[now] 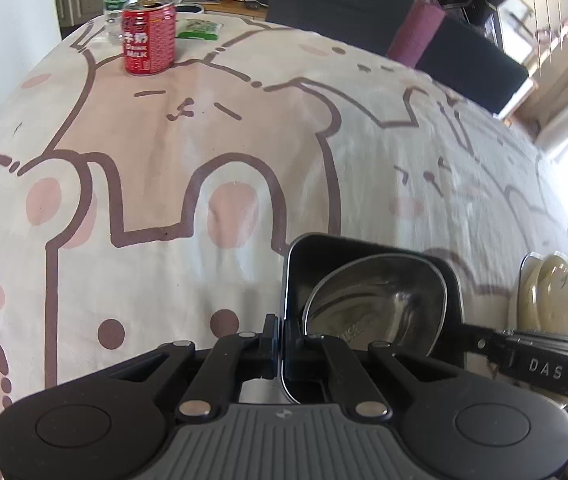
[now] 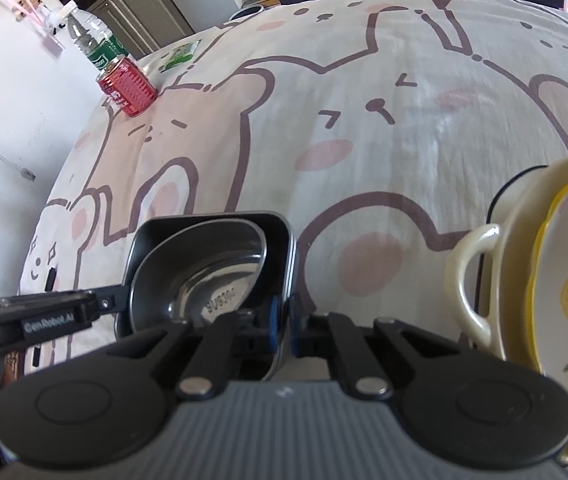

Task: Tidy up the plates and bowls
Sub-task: 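Lift the steel pan holding the bowl and carry it over the stack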

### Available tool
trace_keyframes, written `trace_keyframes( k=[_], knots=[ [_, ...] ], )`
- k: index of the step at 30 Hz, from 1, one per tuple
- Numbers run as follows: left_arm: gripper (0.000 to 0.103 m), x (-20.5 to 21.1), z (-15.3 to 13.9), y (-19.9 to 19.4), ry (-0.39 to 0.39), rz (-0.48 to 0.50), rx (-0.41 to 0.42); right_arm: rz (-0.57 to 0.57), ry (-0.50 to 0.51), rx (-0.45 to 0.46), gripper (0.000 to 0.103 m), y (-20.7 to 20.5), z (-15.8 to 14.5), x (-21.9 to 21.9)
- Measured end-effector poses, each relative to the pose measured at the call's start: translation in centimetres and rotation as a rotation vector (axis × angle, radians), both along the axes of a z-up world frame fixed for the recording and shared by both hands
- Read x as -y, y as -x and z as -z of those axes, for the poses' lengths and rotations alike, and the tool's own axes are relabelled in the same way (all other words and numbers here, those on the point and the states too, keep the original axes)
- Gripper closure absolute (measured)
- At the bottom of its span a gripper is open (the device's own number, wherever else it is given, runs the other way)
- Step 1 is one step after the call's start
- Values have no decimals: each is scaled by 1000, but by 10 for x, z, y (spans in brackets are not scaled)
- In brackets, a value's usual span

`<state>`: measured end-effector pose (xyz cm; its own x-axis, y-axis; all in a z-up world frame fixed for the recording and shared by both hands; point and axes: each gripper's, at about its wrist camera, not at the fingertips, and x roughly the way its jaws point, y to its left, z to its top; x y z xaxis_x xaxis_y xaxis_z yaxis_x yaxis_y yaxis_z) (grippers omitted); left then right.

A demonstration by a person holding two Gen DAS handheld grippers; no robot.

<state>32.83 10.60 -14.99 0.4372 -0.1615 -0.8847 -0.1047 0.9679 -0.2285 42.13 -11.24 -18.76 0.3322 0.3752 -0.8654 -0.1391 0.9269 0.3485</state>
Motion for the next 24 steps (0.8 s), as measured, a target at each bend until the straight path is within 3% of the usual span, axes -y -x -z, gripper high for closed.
trace_keyframes(
  k=[8, 18, 24],
  knots=[
    [101, -3, -13, 8, 49, -15, 53, 5, -19, 27, 96, 1, -8, 5],
    [100, 4, -49, 23, 140, -42, 197, 16, -73, 139, 96, 13, -41, 32],
    [99, 27, -75, 32, 188, -6, 298, 59, -130, 211, 97, 21, -65, 62]
  ],
)
